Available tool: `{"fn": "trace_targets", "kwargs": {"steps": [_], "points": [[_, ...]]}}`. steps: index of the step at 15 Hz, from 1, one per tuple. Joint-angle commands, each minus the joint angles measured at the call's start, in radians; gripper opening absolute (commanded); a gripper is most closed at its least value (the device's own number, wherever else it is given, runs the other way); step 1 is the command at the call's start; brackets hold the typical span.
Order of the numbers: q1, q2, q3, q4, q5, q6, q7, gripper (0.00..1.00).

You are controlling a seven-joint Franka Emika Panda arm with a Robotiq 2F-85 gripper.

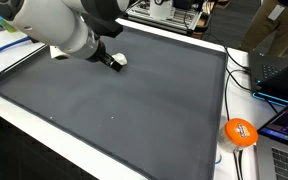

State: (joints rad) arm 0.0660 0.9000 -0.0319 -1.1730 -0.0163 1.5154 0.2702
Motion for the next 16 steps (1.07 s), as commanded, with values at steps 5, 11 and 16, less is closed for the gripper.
{"fn": "trace_targets", "kwargs": {"steps": [5,11,16], "points": [[0.007,-0.294,-0.002,-0.409,0.007,0.183,0.017,1.00],[0.001,-0.296,0.004,-0.410,0.006,0.202,-0.001,1.00],[-0.004,-0.329,0.002,-0.487,0.014,0.264,0.004,1.00]]}}
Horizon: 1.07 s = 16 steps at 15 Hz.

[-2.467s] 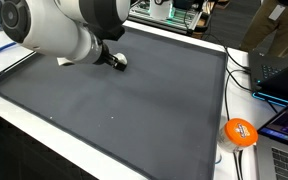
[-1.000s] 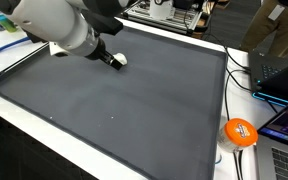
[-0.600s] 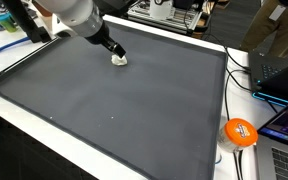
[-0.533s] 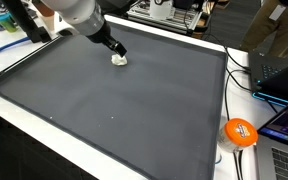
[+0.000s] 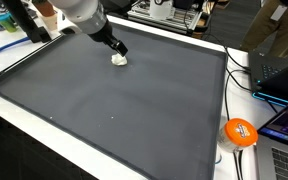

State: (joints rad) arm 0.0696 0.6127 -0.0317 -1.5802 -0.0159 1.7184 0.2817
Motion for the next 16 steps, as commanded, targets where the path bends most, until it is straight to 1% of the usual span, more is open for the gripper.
{"fn": "trace_targets", "kwargs": {"steps": [1,4,8,13,16], "points": [[-0.010,-0.050,0.003,-0.099,0.018,0.074,-0.010,1.00],[-0.014,-0.084,0.007,-0.170,0.032,0.137,-0.012,1.00],[-0.008,-0.141,0.005,-0.278,0.027,0.275,0.003,1.00],[-0.005,-0.191,0.007,-0.365,0.022,0.340,0.002,1.00],[-0.006,-0.228,0.011,-0.422,0.030,0.412,0.003,1.00]]}}
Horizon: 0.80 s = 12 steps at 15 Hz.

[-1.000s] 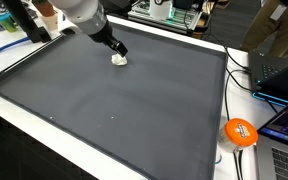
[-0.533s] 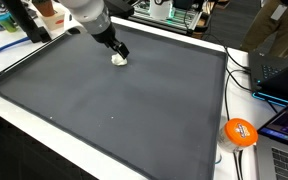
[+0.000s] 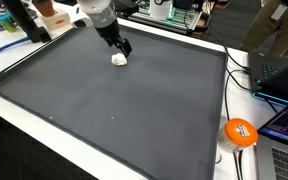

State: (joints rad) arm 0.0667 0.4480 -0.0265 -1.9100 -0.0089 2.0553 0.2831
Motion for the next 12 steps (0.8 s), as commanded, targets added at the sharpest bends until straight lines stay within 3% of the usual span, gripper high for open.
{"fn": "trace_targets", "kwargs": {"steps": [1,12], "points": [[-0.005,-0.077,0.008,-0.112,0.027,0.102,0.003,1.00],[0.010,-0.164,-0.007,-0.248,-0.014,0.312,0.079,1.00]]}}
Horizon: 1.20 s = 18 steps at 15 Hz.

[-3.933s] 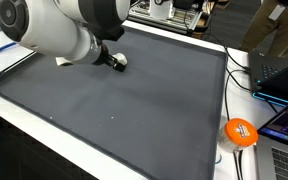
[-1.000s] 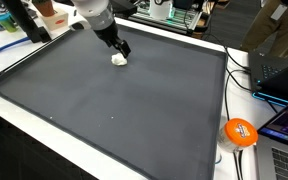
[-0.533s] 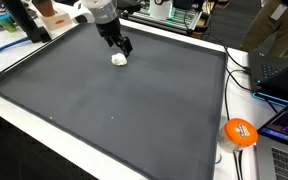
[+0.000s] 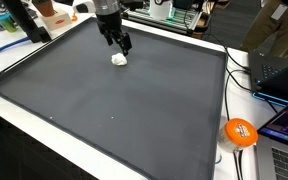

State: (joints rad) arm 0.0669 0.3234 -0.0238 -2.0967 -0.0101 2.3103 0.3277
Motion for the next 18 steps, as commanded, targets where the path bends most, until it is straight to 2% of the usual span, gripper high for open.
{"fn": "trace_targets", "kwargs": {"steps": [1,9,10,11,14,18], "points": [[0.011,-0.042,-0.011,-0.070,-0.016,0.071,0.042,1.00],[0.015,-0.061,-0.021,-0.141,-0.016,0.248,0.096,1.00],[0.020,-0.062,-0.029,-0.145,-0.028,0.252,0.113,1.00],[0.007,-0.033,-0.015,-0.096,-0.001,0.214,0.069,1.00],[0.010,-0.035,-0.020,-0.107,-0.004,0.228,0.082,1.00],[0.015,-0.046,-0.023,-0.160,-0.021,0.326,0.073,1.00]]}}
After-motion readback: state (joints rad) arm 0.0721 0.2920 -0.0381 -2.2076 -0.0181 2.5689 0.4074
